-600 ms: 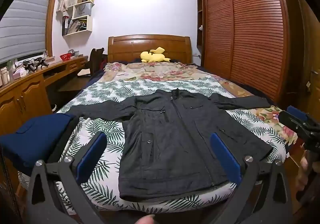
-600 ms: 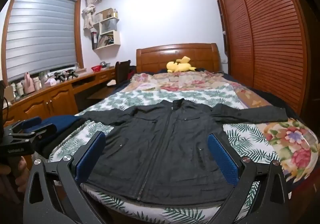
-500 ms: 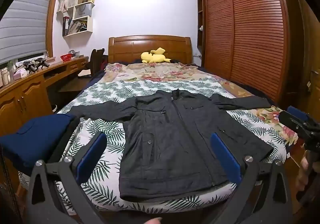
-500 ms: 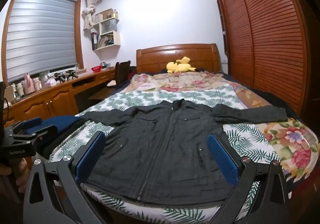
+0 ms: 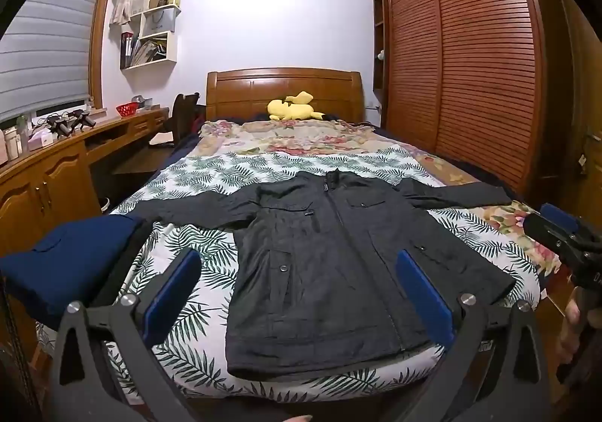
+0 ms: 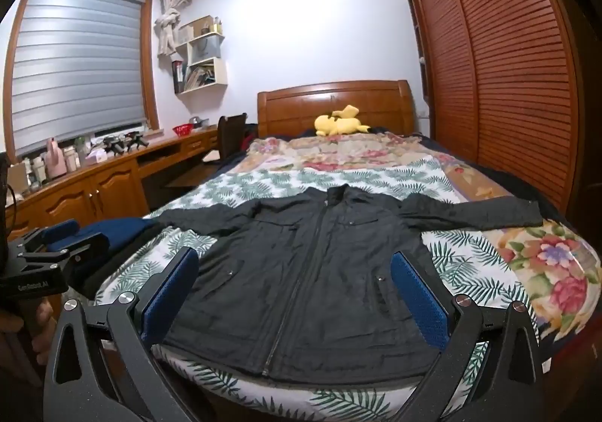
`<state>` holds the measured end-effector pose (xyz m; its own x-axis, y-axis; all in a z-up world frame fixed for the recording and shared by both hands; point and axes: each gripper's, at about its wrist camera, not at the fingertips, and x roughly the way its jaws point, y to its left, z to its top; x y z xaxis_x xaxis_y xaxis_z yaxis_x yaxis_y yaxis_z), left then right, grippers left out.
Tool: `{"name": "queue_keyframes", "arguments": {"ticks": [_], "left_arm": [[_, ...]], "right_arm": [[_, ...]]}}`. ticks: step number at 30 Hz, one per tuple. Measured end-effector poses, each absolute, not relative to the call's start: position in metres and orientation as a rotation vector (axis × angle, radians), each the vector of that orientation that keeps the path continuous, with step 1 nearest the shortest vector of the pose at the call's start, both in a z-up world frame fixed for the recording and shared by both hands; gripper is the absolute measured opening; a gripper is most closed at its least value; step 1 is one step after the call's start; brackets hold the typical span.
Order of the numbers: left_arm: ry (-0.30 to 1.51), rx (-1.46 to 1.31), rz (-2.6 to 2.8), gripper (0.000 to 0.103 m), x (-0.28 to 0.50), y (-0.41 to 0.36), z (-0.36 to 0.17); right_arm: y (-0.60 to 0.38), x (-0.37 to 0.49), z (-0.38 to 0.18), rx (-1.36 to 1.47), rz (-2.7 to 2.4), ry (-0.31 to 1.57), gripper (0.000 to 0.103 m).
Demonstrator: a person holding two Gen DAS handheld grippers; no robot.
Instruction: Fold large clothes
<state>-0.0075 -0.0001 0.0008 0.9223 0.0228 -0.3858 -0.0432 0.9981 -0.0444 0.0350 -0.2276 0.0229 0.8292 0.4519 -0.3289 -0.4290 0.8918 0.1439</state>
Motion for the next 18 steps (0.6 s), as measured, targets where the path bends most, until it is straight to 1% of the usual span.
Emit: {"name": "queue_keyframes", "arguments": {"ticks": [18], "left_arm": [[0.402,-0.05,0.037,0.103,-0.007,-0.002,-0.004]], "right_arm": [[-0.217,0.03,0.019,0.07,0.47,0.371,0.103]]}}
